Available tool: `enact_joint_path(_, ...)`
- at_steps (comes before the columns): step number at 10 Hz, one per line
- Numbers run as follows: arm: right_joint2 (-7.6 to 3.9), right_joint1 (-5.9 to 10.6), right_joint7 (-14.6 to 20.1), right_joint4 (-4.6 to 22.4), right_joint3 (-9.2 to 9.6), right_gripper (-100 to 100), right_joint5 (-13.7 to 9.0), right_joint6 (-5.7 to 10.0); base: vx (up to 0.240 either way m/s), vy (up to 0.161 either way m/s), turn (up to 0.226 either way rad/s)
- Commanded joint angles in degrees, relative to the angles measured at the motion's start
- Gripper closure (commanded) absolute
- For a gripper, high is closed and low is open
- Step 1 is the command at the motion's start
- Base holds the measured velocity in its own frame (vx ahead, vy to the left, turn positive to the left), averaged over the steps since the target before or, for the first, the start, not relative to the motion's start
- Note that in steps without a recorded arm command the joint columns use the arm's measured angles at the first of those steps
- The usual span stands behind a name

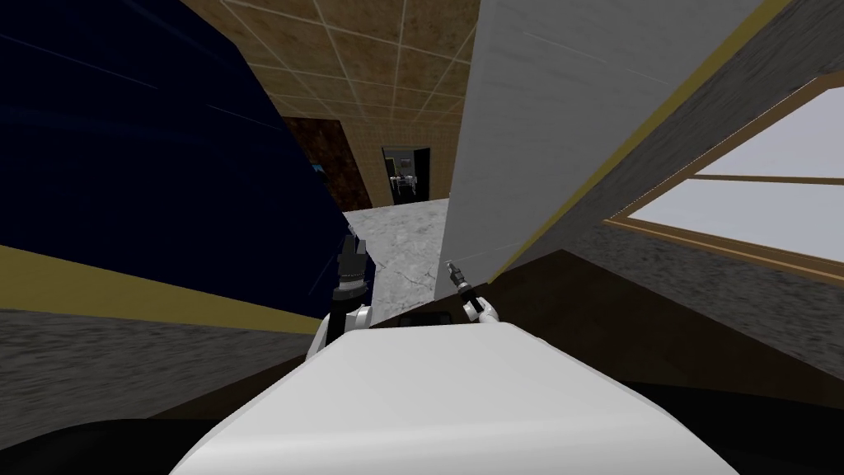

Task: Push the door open

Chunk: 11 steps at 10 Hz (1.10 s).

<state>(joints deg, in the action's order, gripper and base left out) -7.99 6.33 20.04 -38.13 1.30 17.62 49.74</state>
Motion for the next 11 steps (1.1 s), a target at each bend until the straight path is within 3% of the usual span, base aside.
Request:
enact_joint_path(1,0.01,-0.13,0.03,0.05,0.01,100,0.0,0.05,-0.012,-0.002,-0.007)
enact_joint_path(4,0.04,-0.15,-0.39,0.22,-0.56,100,-0.39,-0.2,0.02,0.007,-0.014)
enact_joint_path(11,0.29,0.09,-2.26,0.61,-3.31,100,-2.31,-0.8,0.154,0.066,-0.024)
